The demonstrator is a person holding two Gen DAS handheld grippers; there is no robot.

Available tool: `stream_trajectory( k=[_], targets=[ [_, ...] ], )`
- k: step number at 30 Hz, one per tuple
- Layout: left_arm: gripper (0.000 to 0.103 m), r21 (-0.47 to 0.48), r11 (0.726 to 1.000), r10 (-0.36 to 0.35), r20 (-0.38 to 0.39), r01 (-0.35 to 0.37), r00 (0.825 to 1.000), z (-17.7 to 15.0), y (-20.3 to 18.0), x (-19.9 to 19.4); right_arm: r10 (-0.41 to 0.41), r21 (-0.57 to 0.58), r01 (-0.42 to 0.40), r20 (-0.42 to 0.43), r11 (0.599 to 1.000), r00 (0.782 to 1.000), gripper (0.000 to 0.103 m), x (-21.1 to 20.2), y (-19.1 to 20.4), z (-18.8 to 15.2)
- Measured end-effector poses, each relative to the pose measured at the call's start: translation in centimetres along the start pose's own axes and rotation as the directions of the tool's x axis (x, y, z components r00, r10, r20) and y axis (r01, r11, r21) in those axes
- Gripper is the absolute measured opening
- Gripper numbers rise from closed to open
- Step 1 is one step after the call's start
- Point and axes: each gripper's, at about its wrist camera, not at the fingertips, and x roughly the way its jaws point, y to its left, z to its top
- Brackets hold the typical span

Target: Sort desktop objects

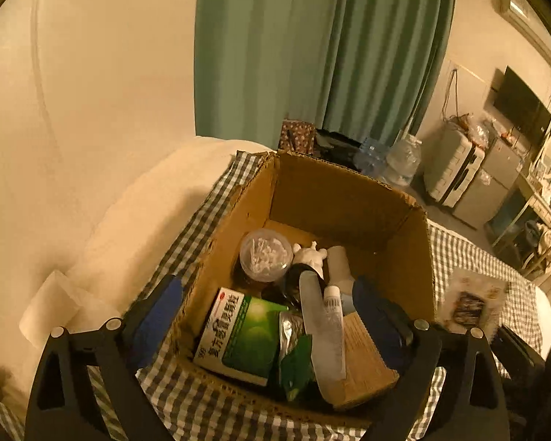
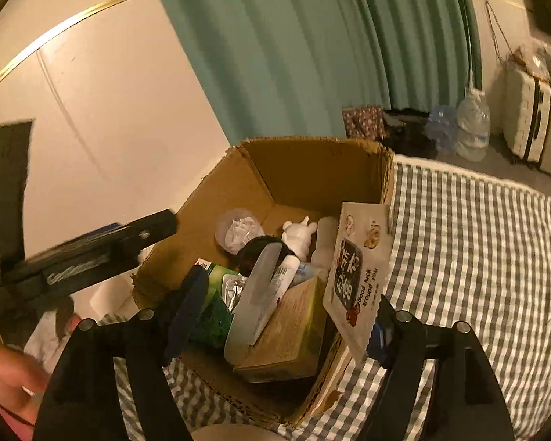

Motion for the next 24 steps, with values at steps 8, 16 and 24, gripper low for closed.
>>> stream_trajectory(
  k=[8, 16, 24],
  targets=[
    [0.097, -0.058, 0.998, 0.002, -0.019, -0.003, 1.0, -1.7, 2.2, -0.1, 0.032, -0.108, -0.054, -0.197, 0.993, 0.98, 0.076, 2.8, 1.8, 0.8],
    [0.102, -0.009, 1.0, -0.029, 0.015, 0.029, 0.999, -2.2, 1.6, -2.0, -0.08, -0.059, 0.079, -0.021, 0.995, 0.997, 0.082, -2.8, 0.2, 0.0],
    [0.103, 0.069, 0.995, -0.08, 0.105, 0.073, 0.991, -4.3, -2.7, -4.5, -0.319, 0.028, 0.318, 0.083, 0.948, 0.944, 0.103, -11.1, -3.0, -4.9]
  ],
)
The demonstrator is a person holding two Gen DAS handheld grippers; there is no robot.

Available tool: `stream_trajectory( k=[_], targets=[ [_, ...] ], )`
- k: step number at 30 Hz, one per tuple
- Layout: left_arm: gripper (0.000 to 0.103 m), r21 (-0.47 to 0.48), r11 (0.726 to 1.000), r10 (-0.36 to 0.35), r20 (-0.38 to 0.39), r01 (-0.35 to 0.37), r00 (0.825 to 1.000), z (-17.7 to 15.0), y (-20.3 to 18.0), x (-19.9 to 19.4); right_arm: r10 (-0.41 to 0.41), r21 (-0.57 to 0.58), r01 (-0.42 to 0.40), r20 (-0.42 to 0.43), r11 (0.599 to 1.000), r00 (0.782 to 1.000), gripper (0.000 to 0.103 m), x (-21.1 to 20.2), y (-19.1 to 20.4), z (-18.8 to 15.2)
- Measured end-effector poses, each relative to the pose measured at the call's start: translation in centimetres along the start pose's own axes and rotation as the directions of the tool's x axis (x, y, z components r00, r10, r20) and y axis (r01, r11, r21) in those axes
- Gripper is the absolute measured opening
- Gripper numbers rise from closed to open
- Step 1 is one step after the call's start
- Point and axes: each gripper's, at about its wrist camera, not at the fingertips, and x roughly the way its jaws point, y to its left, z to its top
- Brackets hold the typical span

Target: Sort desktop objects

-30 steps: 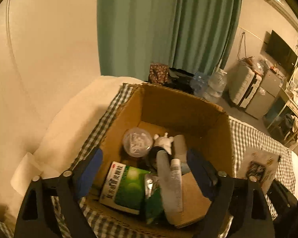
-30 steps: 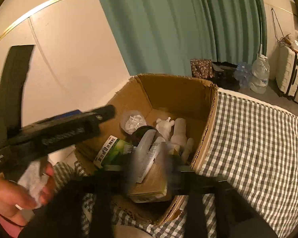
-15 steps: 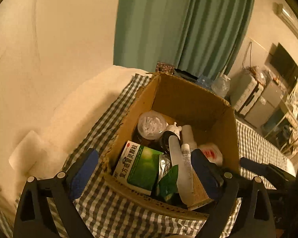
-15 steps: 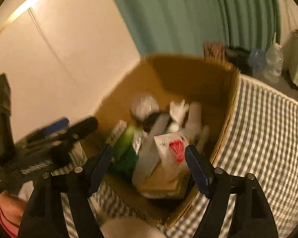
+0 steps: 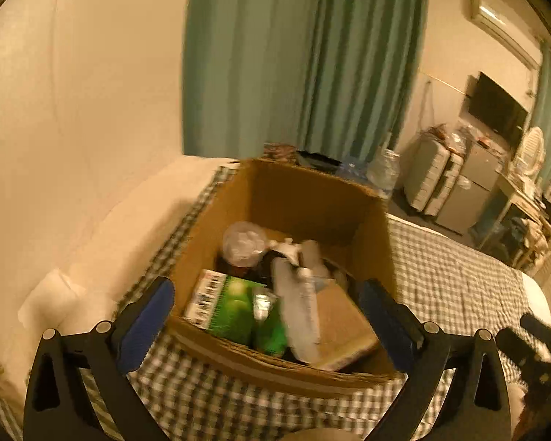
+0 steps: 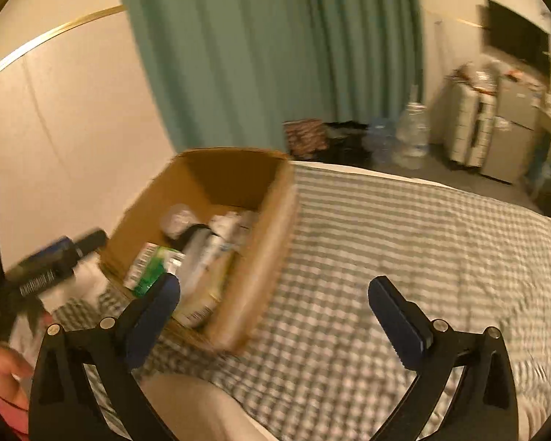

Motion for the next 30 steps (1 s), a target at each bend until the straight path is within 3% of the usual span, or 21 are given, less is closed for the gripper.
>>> stream_trajectory(
  k=[3, 6, 9, 22, 25, 28, 30],
  targets=[
    [0.103, 0.045, 0.997, -0.058, -0.01, 0.058, 0.998, -0.5, -2.0, 0.0, -0.088, 0.043, 0.086, 0.038, 0.995, 0.995, 0.103, -1.3, -1.7, -2.4],
    [0.103, 0.123, 0.992, -0.032, -0.009, 0.033, 0.999, -1.1, -4.2, -0.1, -0.139, 0.058, 0.138, -0.002, 0.989, 0.99, 0.103, -1.0, -2.8, -3.0],
    [0.103, 0.178, 0.983, -0.033, -0.016, 0.035, 0.999, -1.6, -5.6, -0.1, -0.145, 0.096, 0.143, 0.011, 0.985, 0.989, 0.103, -1.5, -3.7, -2.9],
    [0.103, 0.193, 0.978, -0.068, -0.066, 0.08, 0.995, -2.9, -7.0, 0.6, -0.157, 0.071, 0.151, 0.099, 0.986, 0.983, 0.103, -3.0, -2.3, -2.4],
    [0.103, 0.168, 0.981, -0.08, -0.082, 0.093, 0.993, -3.1, -6.6, 0.6, -0.16, 0.06, 0.155, 0.103, 0.986, 0.982, 0.103, -3.0, -2.1, -2.4],
    [0.103, 0.108, 0.982, -0.143, -0.097, 0.153, 0.985, -3.1, -5.9, 0.7, -0.157, 0.07, 0.149, 0.128, 0.986, 0.979, 0.103, -3.5, -2.2, -2.5],
    [0.103, 0.088, 0.992, -0.082, -0.076, 0.089, 0.994, -2.9, -5.6, 0.5, -0.14, 0.064, 0.133, 0.123, 0.989, 0.983, 0.103, -3.5, -2.1, -2.4]
  ],
)
